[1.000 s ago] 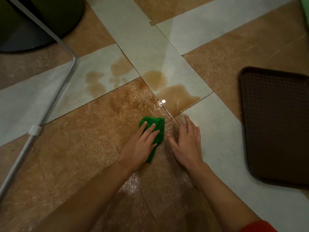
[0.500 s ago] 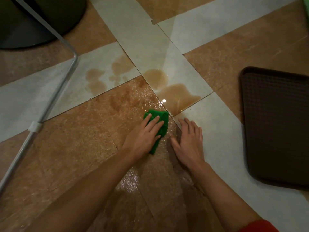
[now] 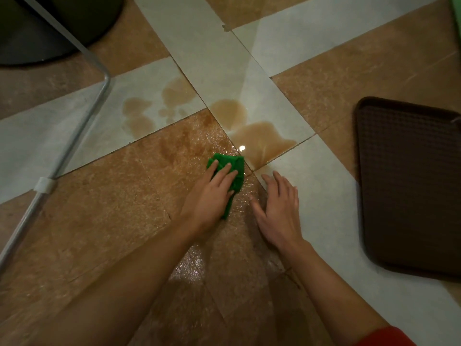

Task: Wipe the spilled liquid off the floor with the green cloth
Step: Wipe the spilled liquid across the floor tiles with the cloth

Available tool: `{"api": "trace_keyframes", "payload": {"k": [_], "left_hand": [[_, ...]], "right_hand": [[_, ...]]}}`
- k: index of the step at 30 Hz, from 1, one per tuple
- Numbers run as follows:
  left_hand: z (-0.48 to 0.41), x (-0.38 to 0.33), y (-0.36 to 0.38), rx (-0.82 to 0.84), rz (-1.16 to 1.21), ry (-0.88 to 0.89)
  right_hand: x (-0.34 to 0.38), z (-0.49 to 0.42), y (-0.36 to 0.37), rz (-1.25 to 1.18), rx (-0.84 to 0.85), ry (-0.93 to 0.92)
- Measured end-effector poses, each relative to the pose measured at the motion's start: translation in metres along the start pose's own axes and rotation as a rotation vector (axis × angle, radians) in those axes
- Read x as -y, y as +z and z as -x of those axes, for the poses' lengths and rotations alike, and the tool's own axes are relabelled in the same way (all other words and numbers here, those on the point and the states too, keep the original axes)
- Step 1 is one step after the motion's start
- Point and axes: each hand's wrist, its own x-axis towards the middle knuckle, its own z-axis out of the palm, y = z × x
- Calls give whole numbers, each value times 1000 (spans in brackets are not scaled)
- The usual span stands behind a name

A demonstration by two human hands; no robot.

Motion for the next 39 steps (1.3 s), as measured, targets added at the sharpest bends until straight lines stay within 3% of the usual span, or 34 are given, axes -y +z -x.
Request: {"api": "trace_keyframes", "payload": {"k": [2, 7, 11, 15, 17, 20, 23, 28, 32, 34, 37, 39], "left_hand": [[1, -16, 5, -42, 8, -39], [23, -3, 15, 22, -19, 136], [19, 24, -4, -65, -89, 22], [18, 15, 1, -121, 60, -180], [30, 11, 9, -60, 92, -81], [47, 36, 10, -45, -74, 90], [44, 59, -7, -182, -222, -12], [27, 40, 2, -239, 114, -351], [41, 52, 5, -164, 49, -62], [46, 70, 1, -162, -6, 1], [43, 80, -6, -215, 38, -87], [31, 74, -6, -255, 103, -236]], "right_hand": [[4, 0, 1, -6, 8, -14], [17, -4, 4, -9, 10, -71], [25, -3, 5, -22, 45, -86], [30, -4, 6, -9, 59, -115], [37, -7, 8, -35, 63, -101], [49, -9, 12, -73, 57, -108], [56, -8, 18, -72, 77, -138], [66, -10, 24, -55, 91, -189], [69, -13, 26, -47, 104, -178], [70, -12, 28, -40, 107, -165], [71, -11, 30, -37, 108, -174], [70, -12, 31, -20, 111, -178]]}}
